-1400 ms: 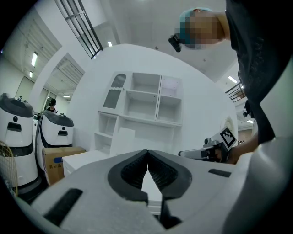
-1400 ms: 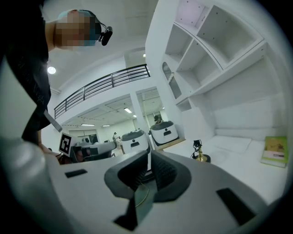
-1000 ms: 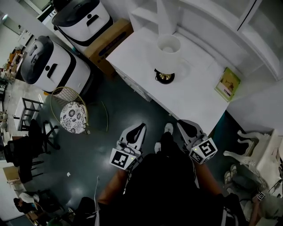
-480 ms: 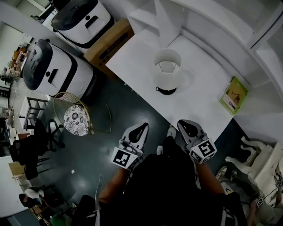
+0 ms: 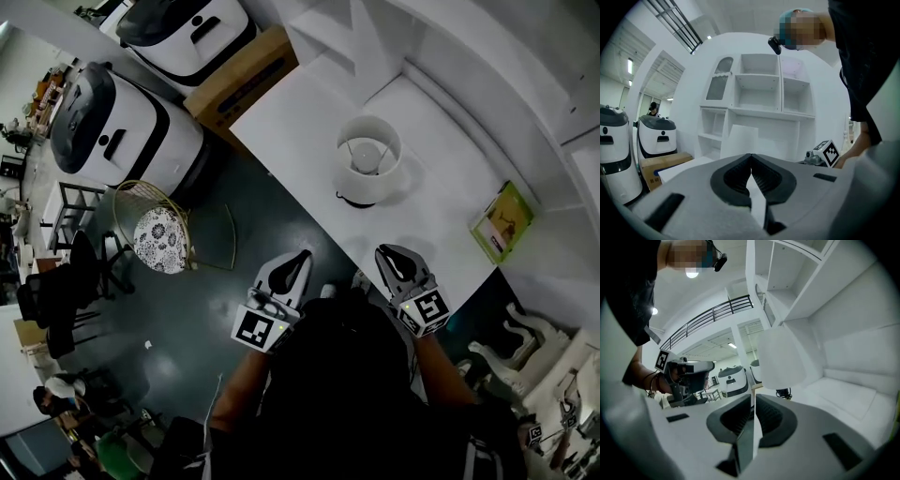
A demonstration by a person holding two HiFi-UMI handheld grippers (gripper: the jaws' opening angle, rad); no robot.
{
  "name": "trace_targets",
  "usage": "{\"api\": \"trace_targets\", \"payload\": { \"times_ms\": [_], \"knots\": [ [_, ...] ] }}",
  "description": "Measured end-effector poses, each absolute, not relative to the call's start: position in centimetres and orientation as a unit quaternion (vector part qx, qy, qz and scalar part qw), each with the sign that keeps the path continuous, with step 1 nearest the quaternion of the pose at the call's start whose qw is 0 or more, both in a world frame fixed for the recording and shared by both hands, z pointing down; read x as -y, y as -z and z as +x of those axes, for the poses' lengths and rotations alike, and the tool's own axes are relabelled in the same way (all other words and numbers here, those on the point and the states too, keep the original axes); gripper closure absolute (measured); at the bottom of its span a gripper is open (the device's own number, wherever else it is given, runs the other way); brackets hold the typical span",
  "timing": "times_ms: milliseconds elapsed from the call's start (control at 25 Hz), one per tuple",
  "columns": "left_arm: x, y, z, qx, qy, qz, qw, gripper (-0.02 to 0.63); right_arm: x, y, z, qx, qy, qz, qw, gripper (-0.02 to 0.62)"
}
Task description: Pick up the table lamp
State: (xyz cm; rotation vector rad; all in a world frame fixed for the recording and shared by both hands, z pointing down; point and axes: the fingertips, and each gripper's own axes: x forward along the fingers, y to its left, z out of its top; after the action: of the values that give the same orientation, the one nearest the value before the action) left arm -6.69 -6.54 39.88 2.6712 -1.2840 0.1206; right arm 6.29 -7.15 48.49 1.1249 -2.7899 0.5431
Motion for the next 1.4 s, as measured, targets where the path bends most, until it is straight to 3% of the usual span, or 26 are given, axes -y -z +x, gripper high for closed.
{"api": "trace_targets", "payload": {
  "times_ms": [1120,1400],
  "knots": [
    [13.1,-49.7,-10.6,0.426,-0.049,0.895,0.124,0.588,16.1,-60.5,2.2,0.888,-0.163,0.415,0.107,0.551],
    [13.4,-51.8,-10.9,0.431,-0.054,0.890,0.135,0.588,18.5,-62.9,3.2,0.875,-0.163,0.442,0.113,0.519]
  ]
}}
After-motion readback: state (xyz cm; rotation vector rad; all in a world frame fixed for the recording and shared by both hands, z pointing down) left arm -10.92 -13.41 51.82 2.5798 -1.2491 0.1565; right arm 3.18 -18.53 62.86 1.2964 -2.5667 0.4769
